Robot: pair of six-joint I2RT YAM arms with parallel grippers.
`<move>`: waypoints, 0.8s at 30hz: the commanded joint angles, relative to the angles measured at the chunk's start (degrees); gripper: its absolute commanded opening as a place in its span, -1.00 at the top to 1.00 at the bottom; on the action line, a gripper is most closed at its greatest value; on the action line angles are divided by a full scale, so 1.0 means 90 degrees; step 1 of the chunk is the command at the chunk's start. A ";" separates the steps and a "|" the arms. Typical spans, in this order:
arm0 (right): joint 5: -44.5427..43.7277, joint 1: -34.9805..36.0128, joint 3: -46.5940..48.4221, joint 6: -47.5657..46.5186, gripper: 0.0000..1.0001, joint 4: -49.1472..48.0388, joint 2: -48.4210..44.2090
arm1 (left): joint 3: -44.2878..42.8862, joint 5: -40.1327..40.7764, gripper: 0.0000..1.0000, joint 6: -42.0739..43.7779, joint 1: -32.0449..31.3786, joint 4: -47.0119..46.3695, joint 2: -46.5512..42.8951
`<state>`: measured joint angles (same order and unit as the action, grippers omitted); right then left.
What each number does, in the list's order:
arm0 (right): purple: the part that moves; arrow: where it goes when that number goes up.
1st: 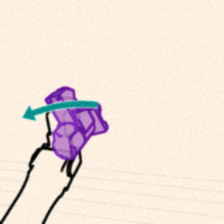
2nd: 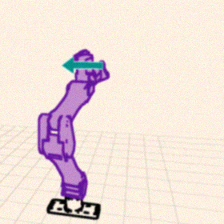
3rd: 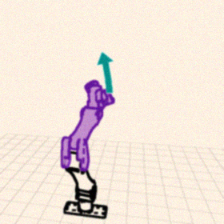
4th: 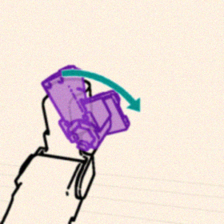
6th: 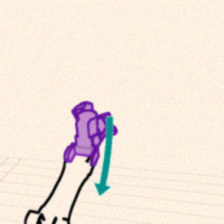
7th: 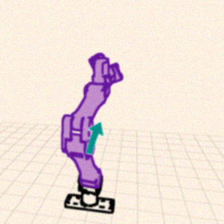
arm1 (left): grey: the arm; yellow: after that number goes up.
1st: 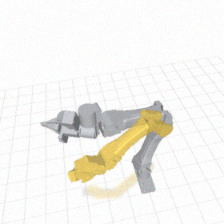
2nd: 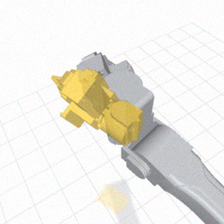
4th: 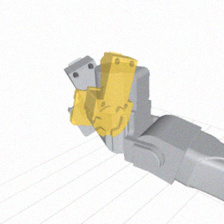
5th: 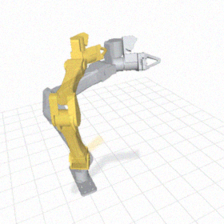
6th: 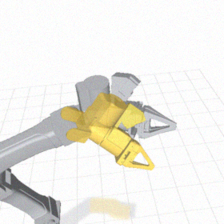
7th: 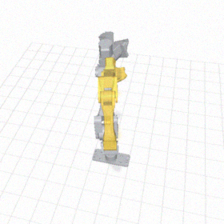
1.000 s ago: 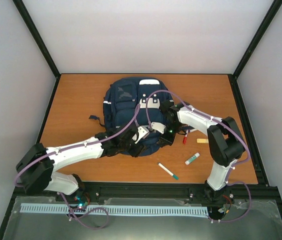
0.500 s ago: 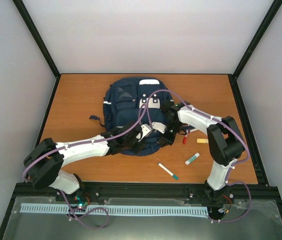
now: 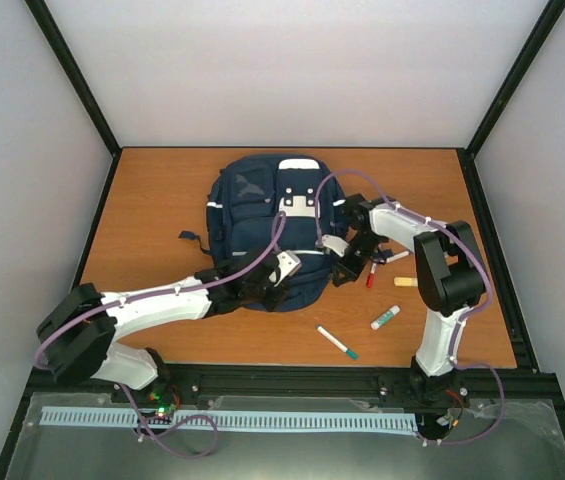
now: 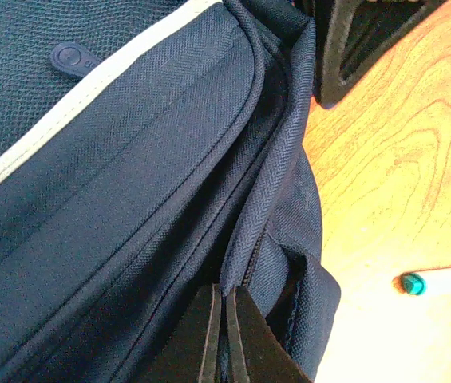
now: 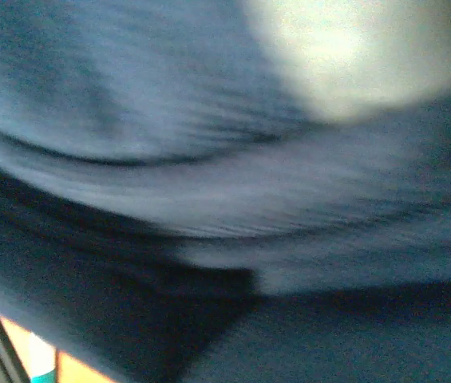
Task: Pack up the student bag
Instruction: Zip the student bag at the center of the board.
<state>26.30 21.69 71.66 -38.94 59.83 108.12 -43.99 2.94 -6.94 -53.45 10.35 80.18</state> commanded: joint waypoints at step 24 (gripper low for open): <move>-0.1312 -0.0604 0.1196 0.0573 0.92 -0.0929 0.0996 | 0.0473 0.0276 0.99 -0.0689 -0.0025 -0.0112 -0.0616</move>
<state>17.08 17.02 81.60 -35.35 55.13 116.09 -39.79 4.71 -11.53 -53.49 10.24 75.55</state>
